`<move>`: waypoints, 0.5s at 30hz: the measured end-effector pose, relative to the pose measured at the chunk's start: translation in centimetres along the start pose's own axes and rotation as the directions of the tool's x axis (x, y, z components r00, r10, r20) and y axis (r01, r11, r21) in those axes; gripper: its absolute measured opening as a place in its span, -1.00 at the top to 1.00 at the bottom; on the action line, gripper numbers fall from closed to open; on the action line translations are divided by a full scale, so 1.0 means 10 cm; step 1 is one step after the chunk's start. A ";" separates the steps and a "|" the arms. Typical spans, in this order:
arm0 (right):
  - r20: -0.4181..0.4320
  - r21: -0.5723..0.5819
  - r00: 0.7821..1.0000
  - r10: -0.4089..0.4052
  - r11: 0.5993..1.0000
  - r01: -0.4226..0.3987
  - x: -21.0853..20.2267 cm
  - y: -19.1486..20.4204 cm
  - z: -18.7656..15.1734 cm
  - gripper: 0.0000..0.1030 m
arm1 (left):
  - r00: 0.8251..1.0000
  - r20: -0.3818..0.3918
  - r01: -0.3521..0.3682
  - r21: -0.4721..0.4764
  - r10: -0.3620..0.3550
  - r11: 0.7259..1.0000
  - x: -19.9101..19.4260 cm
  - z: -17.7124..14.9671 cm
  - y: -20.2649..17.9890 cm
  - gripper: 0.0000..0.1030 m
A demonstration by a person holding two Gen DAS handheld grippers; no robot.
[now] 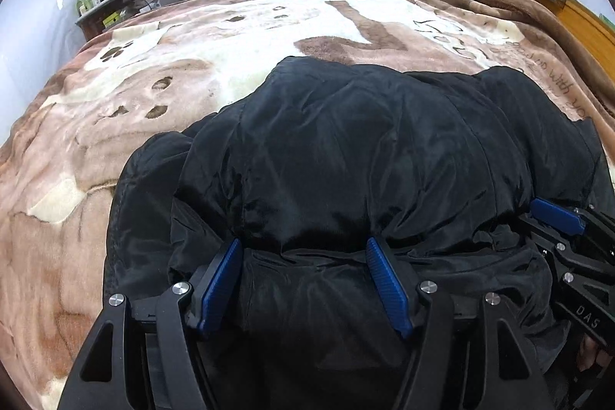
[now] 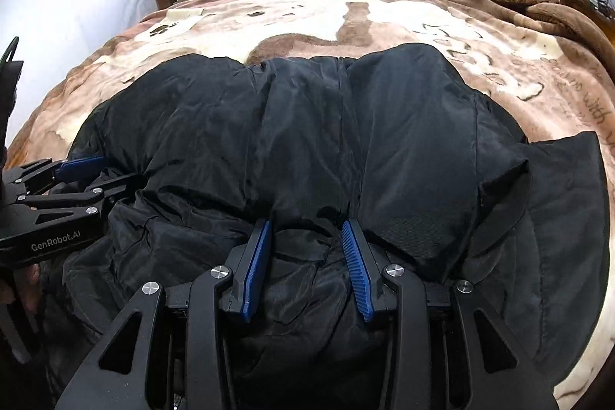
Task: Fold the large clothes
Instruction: 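Lower the folded jacket onto the blanket and open both tools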
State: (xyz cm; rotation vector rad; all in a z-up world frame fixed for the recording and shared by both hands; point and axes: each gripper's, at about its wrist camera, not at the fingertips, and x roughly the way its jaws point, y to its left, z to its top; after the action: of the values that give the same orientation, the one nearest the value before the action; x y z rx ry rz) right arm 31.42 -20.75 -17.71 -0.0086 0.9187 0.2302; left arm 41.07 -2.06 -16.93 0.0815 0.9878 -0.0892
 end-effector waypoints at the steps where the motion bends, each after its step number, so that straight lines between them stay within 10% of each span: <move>1: -0.007 0.006 1.000 0.004 1.000 -0.003 -0.02 -0.01 0.03 0.24 | 1.000 -0.002 0.005 -0.008 -0.005 1.000 -0.03 0.02 0.01 -0.31; 8: 0.138 0.076 0.990 0.033 0.996 -0.044 -0.67 -0.13 0.15 0.22 | 0.998 0.067 0.020 -0.009 -0.019 1.000 -0.51 0.07 0.13 -0.40; 15: -0.007 -0.025 1.000 -0.027 0.999 0.027 -0.30 -0.11 -0.02 0.22 | 1.000 0.004 0.021 0.042 -0.021 0.999 -0.37 -0.14 0.14 -0.60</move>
State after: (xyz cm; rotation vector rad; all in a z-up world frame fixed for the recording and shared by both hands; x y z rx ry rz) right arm 29.71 -22.41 -15.54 -0.0445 0.9220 0.2167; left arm 38.05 -0.37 -14.53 0.1092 0.9828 -0.1294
